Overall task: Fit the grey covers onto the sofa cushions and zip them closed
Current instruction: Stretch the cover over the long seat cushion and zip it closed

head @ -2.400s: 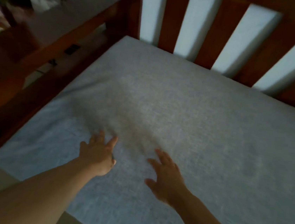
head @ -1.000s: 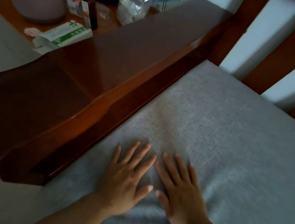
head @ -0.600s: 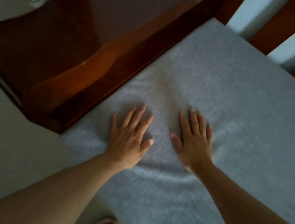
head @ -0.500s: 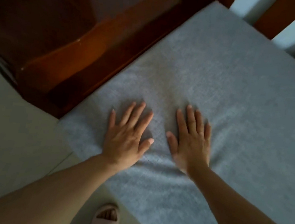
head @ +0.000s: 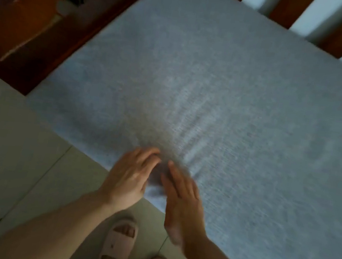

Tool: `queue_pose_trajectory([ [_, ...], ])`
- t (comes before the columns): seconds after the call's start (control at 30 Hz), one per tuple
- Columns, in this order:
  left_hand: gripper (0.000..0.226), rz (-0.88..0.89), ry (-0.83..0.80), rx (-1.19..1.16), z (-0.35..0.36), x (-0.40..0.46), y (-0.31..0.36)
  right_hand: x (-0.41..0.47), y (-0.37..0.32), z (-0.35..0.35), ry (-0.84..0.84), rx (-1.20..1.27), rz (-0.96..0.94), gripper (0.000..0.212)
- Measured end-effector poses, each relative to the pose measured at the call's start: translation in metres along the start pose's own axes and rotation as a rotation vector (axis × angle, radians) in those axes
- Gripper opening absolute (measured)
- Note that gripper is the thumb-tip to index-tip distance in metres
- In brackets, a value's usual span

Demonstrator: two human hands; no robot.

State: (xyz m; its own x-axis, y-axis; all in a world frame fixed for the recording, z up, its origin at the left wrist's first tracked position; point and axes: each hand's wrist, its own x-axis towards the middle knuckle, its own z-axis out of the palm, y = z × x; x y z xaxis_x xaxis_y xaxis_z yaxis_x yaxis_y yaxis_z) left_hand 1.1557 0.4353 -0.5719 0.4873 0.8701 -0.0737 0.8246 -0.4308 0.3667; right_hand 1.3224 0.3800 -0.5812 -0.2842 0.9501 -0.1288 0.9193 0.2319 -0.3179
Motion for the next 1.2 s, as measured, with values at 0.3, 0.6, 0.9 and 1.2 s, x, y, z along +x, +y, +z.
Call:
queue_pose_trajectory([
  [0.3,0.067,-0.073,-0.079,0.208,0.049,0.064,0.075,-0.070,0.108,-0.011,0.124,-0.045,0.593,0.074],
  [0.6,0.074,0.436,-0.322,0.207,0.050,0.098,0.152,-0.136,0.164,-0.055,0.230,0.101,1.107,0.075],
  [0.9,0.079,-0.046,-0.335,0.260,0.090,0.171,0.242,-0.145,0.270,-0.074,0.043,0.057,0.629,0.070],
  [1.2,0.075,0.597,-0.339,0.331,0.186,0.159,0.444,-0.345,0.411,-0.090,0.214,-0.005,1.156,0.088],
])
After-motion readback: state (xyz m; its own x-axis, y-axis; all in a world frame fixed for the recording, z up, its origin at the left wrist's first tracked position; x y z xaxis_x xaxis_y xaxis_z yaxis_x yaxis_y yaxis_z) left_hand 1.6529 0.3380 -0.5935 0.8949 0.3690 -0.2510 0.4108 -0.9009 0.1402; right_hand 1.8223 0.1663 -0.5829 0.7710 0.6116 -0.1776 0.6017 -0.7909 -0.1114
